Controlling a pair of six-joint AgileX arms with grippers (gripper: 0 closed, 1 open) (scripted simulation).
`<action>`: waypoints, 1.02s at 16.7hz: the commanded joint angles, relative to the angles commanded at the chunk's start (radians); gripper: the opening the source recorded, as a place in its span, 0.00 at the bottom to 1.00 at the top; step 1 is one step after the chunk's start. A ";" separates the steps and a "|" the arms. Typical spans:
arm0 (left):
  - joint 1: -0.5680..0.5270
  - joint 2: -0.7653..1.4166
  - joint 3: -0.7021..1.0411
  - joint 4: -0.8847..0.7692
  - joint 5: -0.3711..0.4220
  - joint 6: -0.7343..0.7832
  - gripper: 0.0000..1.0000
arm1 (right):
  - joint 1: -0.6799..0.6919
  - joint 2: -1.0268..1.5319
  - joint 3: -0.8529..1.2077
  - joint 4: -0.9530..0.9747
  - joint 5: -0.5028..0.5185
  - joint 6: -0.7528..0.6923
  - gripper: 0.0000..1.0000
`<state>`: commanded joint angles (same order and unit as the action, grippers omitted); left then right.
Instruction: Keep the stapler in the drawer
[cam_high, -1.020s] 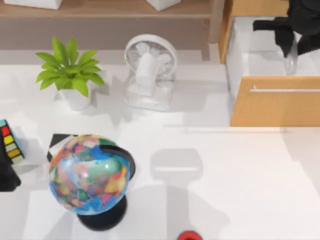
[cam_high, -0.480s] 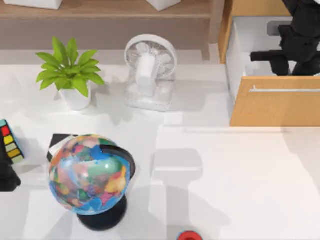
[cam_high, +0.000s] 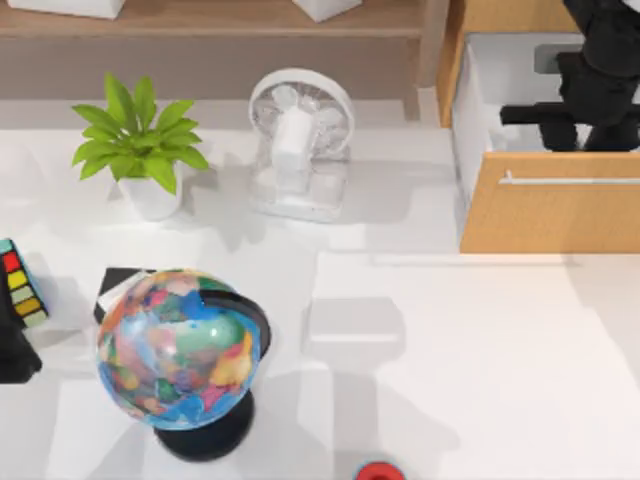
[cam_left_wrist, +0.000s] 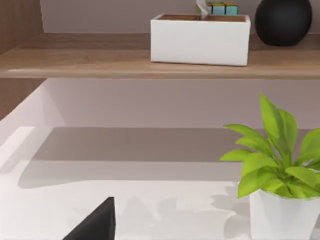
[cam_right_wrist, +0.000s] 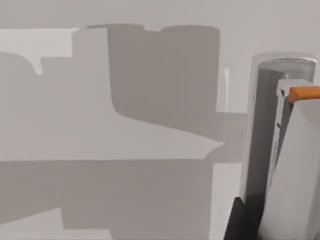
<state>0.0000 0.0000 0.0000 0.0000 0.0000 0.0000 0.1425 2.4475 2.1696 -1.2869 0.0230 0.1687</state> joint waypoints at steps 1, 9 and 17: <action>0.000 0.000 0.000 0.000 0.000 0.000 1.00 | 0.000 -0.001 -0.003 0.004 0.001 0.000 0.00; 0.000 0.000 0.000 0.000 0.000 0.000 1.00 | -0.001 0.006 -0.013 0.013 -0.001 -0.001 0.00; 0.000 0.000 0.000 0.000 0.000 0.000 1.00 | -0.001 0.006 -0.013 0.013 -0.001 -0.001 0.60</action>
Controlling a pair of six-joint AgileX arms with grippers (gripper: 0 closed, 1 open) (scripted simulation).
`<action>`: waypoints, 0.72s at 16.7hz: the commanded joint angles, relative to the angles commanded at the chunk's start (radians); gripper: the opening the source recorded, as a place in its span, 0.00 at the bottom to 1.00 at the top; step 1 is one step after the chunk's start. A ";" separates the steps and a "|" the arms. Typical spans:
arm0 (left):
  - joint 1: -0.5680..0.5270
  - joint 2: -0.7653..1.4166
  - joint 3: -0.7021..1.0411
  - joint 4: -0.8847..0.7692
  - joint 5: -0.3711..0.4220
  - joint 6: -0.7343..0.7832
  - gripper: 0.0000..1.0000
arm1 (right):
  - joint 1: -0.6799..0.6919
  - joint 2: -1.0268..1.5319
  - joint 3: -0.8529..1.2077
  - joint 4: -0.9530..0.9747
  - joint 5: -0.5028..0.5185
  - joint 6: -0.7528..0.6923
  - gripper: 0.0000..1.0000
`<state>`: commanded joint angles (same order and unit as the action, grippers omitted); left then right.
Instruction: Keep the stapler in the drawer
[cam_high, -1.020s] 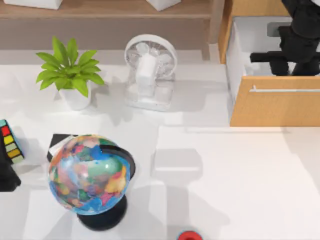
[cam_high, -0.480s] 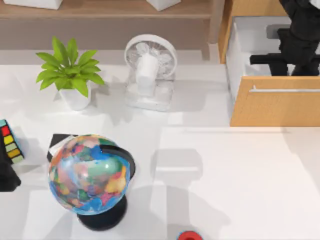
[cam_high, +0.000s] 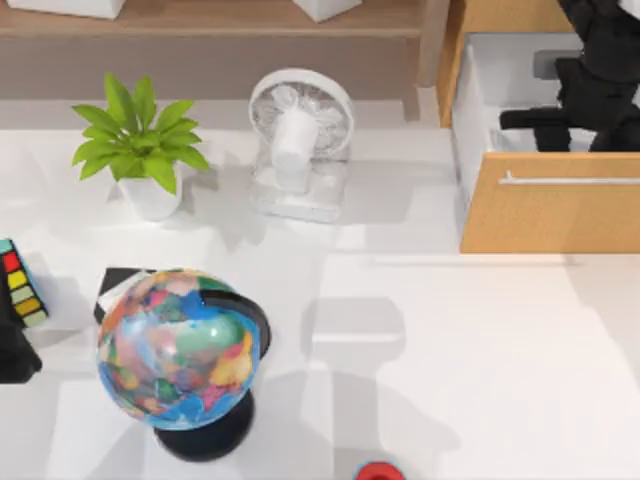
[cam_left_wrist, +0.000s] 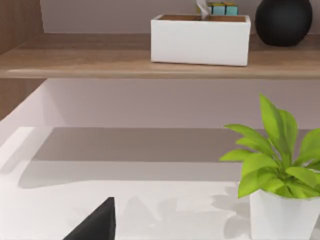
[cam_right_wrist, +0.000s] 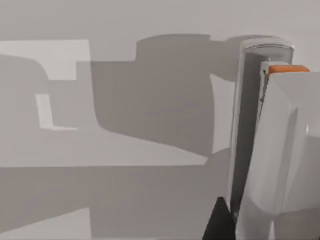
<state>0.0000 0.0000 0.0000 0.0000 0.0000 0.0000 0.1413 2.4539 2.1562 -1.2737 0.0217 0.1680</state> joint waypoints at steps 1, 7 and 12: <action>0.000 0.000 0.000 0.000 0.000 0.000 1.00 | 0.000 0.000 0.000 0.000 0.000 0.000 0.68; 0.000 0.000 0.000 0.000 0.000 0.000 1.00 | 0.000 0.000 0.000 0.000 0.000 0.000 1.00; 0.000 0.000 0.000 0.000 0.000 0.000 1.00 | 0.000 0.000 0.000 0.000 0.000 0.000 1.00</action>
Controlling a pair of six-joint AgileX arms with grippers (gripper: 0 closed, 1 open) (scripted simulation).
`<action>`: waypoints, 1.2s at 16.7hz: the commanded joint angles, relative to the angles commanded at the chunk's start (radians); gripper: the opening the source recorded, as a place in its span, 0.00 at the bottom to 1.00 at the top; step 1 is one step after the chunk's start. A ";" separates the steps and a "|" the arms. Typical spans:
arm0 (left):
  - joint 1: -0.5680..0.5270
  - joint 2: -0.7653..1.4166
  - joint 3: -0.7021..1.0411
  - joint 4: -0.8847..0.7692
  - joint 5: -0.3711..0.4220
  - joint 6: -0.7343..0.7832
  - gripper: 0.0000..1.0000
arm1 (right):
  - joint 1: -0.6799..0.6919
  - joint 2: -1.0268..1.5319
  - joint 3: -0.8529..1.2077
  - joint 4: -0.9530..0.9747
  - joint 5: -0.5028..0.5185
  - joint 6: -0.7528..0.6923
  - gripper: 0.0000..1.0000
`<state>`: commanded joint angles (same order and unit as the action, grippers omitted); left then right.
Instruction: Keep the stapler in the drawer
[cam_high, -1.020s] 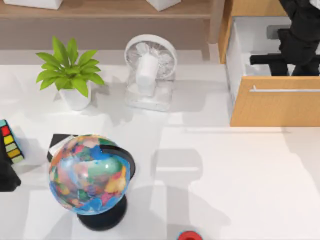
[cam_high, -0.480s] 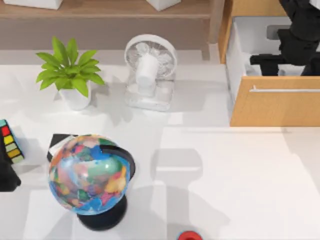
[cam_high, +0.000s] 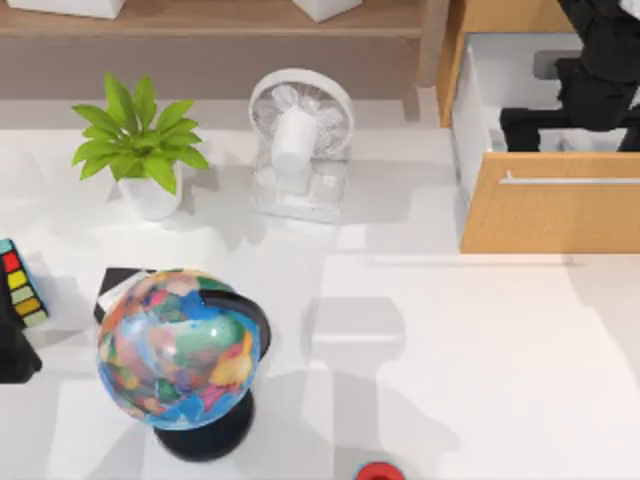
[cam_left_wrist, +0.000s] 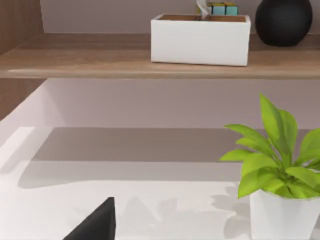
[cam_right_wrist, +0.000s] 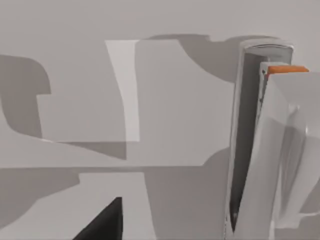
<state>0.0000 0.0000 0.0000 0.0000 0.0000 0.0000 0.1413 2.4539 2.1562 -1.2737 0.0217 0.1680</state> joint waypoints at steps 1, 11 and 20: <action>0.000 0.000 0.000 0.000 0.000 0.000 1.00 | 0.000 0.000 0.000 0.000 0.000 0.000 1.00; 0.000 0.000 0.000 0.000 0.000 0.000 1.00 | 0.006 -0.245 -0.173 0.230 0.001 -0.172 1.00; 0.000 0.000 0.000 0.000 0.000 0.000 1.00 | 0.210 -0.576 -0.720 0.949 -0.007 -0.621 1.00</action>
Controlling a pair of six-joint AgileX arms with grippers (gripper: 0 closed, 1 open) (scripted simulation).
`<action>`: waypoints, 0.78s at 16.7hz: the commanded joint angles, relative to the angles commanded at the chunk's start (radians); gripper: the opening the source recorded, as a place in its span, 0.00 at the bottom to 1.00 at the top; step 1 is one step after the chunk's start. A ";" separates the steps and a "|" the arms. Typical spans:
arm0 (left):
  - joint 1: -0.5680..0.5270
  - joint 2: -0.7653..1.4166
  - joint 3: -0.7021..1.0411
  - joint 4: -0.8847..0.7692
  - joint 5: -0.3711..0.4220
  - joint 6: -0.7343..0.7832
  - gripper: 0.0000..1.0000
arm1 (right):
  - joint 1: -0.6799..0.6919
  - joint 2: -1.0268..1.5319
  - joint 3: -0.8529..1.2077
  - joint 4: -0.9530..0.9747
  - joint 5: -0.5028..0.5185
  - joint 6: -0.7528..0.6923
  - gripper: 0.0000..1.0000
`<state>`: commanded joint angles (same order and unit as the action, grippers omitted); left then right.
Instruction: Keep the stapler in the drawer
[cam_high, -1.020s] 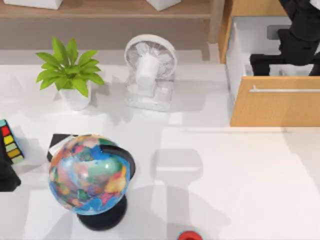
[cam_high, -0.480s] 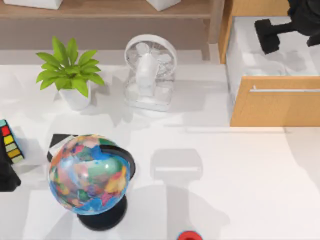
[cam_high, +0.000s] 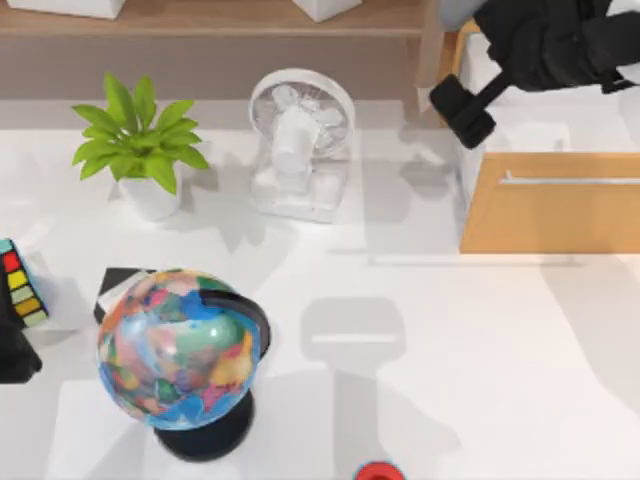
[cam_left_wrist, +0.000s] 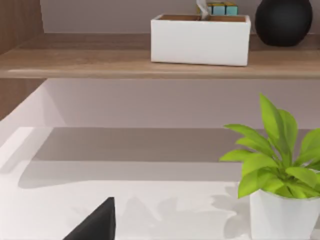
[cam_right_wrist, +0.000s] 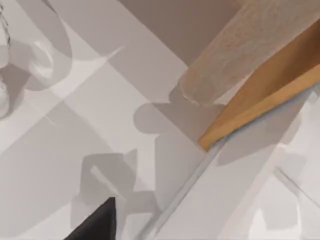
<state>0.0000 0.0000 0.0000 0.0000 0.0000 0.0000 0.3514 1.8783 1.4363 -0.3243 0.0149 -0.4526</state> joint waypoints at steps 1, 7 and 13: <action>0.000 0.000 0.000 0.000 0.000 0.000 1.00 | 0.032 -0.022 -0.081 0.098 0.003 -0.062 1.00; 0.000 0.000 0.000 0.000 0.000 0.000 1.00 | 0.204 -0.091 -0.579 0.738 0.049 -0.464 1.00; 0.000 0.000 0.000 0.000 0.000 0.000 1.00 | 0.256 -0.057 -0.981 1.387 0.149 -0.825 1.00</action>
<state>0.0000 0.0000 0.0000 0.0000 0.0000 0.0000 0.6072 1.8211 0.4556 1.0627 0.1636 -1.2773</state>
